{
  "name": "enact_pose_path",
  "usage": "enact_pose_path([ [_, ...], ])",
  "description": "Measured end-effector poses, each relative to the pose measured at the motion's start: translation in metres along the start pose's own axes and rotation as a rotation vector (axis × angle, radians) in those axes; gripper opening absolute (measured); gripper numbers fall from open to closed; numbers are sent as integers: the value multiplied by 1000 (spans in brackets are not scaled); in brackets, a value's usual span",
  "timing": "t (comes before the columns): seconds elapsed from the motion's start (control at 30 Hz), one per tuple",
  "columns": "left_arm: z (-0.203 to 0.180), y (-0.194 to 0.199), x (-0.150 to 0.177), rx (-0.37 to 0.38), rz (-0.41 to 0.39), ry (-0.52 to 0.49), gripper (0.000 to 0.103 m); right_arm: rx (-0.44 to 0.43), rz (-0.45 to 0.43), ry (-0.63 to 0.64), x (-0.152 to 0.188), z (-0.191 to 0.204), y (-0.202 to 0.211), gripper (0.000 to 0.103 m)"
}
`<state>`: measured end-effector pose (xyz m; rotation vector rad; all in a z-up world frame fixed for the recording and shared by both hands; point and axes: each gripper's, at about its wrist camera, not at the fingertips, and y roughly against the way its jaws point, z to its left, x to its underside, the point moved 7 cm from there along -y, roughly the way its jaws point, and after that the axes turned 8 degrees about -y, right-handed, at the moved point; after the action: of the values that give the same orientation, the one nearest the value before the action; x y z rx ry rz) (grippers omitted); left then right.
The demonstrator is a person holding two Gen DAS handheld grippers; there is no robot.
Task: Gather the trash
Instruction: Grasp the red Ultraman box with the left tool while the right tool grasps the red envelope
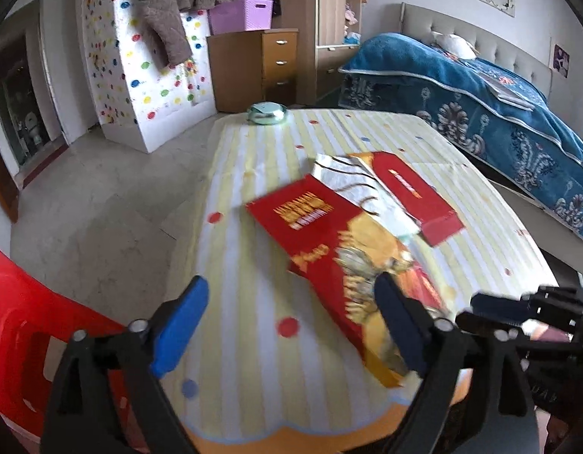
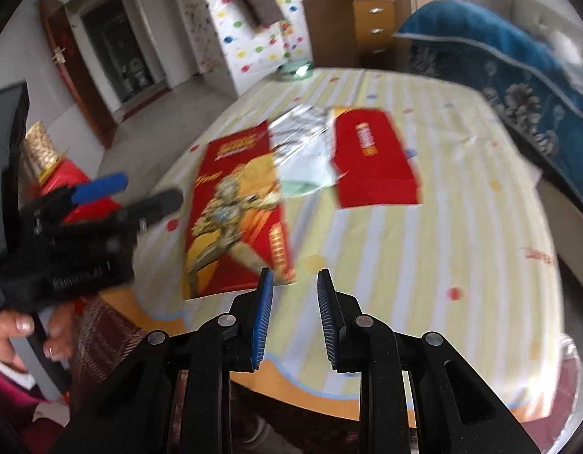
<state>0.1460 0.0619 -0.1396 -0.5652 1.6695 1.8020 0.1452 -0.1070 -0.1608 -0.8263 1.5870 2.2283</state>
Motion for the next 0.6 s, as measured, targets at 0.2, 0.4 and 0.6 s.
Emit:
enact_pose_path([
  [0.2,-35,-21,-7,8,44,21,96,33,-34,-52,-5,-25,10,34],
  [0.4,-44,-56,-20,-87,127,69,96,35,-40,-92,-3,-54,19,38],
  [0.6,-43,-68,-14,-139,192,82,96,26,-40,-101,1,-62,19,39],
])
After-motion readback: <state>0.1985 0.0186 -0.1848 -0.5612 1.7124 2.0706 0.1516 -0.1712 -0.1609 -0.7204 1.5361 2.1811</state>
